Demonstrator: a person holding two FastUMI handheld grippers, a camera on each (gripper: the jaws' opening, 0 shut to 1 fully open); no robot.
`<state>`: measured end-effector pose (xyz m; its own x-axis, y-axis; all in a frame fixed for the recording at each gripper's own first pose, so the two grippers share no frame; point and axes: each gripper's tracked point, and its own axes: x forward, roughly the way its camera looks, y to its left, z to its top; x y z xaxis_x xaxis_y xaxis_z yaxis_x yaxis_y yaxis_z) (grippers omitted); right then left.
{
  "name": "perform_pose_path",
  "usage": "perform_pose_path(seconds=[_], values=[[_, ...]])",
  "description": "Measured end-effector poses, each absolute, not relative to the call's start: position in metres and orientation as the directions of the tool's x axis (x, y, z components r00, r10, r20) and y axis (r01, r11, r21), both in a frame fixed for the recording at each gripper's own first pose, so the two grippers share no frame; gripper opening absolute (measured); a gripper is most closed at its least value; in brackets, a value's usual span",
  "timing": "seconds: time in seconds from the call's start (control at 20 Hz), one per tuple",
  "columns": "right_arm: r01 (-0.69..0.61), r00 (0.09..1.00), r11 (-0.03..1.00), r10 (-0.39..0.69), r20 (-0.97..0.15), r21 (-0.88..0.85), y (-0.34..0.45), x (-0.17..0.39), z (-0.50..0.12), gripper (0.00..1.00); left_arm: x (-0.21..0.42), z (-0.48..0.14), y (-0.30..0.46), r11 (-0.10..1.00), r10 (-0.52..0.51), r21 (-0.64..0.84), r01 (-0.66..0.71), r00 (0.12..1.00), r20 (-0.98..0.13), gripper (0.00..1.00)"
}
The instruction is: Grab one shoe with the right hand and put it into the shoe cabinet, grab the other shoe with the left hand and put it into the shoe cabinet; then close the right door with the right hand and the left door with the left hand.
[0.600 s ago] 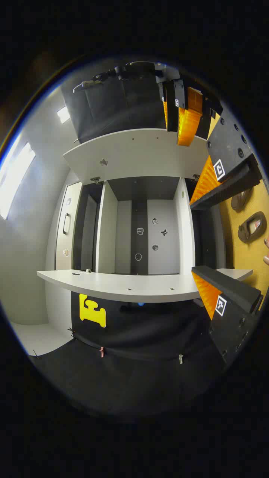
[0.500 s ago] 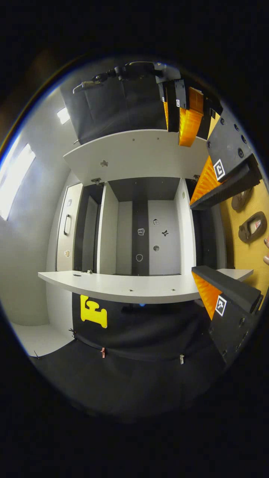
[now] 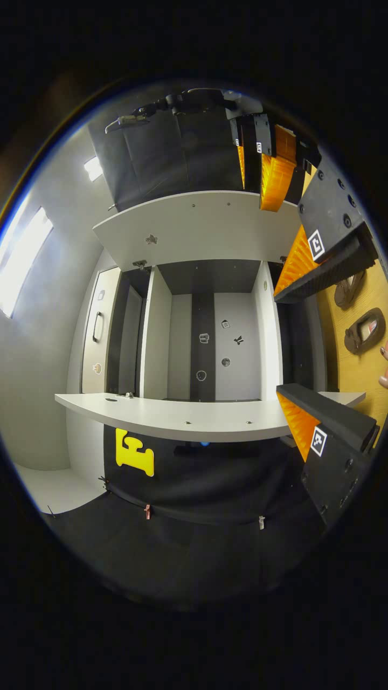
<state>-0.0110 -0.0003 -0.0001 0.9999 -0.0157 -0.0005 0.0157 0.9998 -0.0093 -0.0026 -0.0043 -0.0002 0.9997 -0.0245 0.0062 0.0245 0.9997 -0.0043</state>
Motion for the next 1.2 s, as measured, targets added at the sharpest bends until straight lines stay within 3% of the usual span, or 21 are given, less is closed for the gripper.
perform_pose_path(seconds=[0.6,0.9,1.2], values=[[0.022,0.997,1.0,-0.023,-0.067,-0.018,0.003,-0.004,-0.028,0.98,0.005,-0.01,0.0,0.999,-0.043,-0.017,0.043,0.999,0.001,0.96],[-0.036,0.983,0.999,0.033,-0.183,-0.017,0.009,0.022,-0.078,0.98,0.031,-0.018,0.012,0.999,0.002,-0.037,-0.001,1.0,0.012,0.95],[-0.067,0.927,0.995,0.09,-0.365,0.076,0.014,0.058,-0.168,0.98,0.066,-0.031,0.022,0.998,0.059,-0.015,-0.059,0.998,-0.004,0.95]])
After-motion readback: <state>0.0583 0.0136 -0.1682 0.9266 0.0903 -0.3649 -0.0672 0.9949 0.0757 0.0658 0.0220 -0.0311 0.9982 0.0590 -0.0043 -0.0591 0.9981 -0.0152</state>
